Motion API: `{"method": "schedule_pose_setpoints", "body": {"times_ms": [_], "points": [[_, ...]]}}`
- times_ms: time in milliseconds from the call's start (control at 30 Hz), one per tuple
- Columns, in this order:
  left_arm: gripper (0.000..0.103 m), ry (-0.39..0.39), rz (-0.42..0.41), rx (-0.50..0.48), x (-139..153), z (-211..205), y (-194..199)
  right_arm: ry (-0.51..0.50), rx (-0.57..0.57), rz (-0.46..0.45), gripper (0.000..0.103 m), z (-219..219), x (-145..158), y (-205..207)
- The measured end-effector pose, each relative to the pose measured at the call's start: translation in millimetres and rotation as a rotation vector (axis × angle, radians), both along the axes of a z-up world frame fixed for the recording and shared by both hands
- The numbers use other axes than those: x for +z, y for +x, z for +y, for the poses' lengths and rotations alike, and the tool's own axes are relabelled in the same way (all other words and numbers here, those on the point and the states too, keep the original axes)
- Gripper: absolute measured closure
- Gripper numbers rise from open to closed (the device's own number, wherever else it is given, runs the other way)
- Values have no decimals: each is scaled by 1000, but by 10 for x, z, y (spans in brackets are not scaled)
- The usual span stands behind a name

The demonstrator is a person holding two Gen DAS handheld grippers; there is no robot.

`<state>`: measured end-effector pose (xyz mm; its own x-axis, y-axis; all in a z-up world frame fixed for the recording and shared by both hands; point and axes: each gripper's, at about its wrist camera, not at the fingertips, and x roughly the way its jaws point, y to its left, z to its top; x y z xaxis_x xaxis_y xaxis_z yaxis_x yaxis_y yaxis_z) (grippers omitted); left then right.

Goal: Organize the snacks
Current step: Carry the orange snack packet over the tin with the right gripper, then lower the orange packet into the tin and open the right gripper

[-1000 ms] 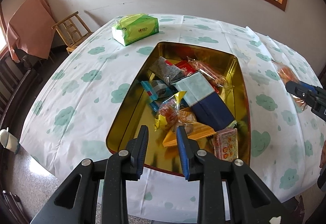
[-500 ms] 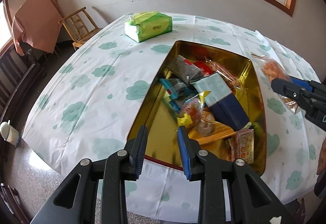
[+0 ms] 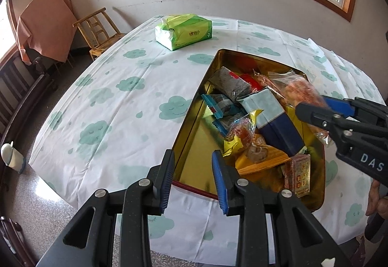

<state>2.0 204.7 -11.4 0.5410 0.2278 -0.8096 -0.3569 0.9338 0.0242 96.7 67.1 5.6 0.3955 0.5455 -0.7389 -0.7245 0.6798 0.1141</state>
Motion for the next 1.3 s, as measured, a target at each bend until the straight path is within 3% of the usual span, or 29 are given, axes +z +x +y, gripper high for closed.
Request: {"method": "schedule_pose_setpoints", "body": {"times_ms": [1300], "points": [[64, 11, 4, 43, -52, 208, -52, -40, 12, 30, 66, 327, -221, 103]]}}
